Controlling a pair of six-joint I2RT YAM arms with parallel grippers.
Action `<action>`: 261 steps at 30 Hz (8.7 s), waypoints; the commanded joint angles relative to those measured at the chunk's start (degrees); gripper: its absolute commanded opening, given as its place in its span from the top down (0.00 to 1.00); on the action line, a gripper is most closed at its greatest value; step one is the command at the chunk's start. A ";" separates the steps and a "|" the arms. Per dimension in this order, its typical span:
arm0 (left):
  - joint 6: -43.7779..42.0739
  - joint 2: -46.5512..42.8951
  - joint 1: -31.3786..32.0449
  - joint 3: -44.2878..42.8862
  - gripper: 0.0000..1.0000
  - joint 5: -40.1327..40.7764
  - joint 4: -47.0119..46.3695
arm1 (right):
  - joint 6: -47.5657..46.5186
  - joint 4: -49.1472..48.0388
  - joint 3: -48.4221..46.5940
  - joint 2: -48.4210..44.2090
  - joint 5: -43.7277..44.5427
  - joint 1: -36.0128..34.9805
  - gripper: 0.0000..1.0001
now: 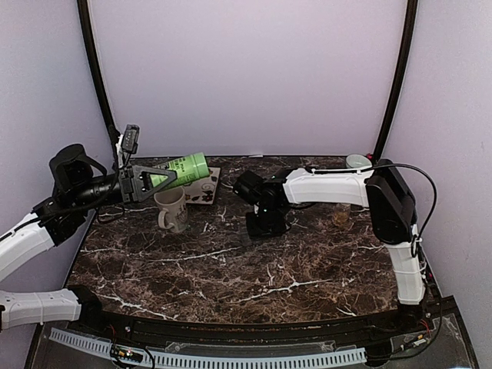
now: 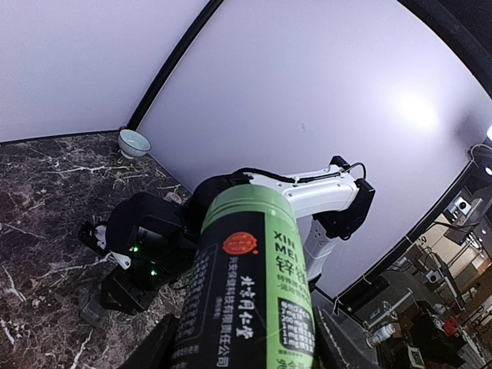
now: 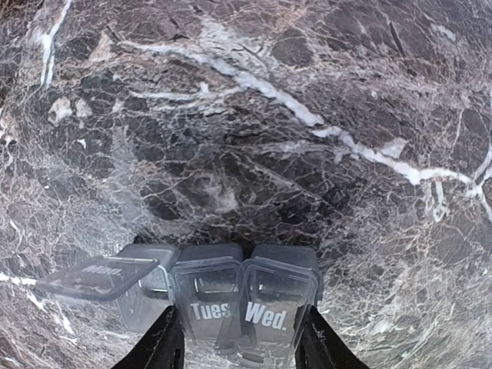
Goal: Sort the pills into containers
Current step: Open the lid of the pill container, then position the pill container at the center of the board, then unscrew the lid of the pill bottle.
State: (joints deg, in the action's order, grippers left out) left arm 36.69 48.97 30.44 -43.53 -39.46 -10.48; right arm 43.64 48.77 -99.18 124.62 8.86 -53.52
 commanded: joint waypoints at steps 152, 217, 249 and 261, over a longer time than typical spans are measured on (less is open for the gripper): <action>0.13 7.67 -2.57 -1.99 1.00 -2.54 -4.72 | -19.67 -13.66 4.19 -24.42 -13.18 2.36 0.27; 10.53 21.82 -2.77 -6.61 1.00 -19.32 -23.80 | 19.40 -56.75 21.04 -31.92 -44.75 2.14 0.53; 11.10 22.52 -2.76 -7.45 1.00 -20.38 -22.47 | 13.69 -54.16 18.46 -30.57 -48.83 3.76 0.82; 18.98 23.61 -2.76 -9.43 1.00 -23.01 -27.82 | -11.64 -41.74 15.97 -32.87 -48.69 3.70 0.85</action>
State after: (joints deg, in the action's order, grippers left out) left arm 51.05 73.12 27.53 -49.74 -60.49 -32.40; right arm 46.06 0.43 -81.97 93.23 -40.21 -49.60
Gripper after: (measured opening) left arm 0.532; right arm 0.489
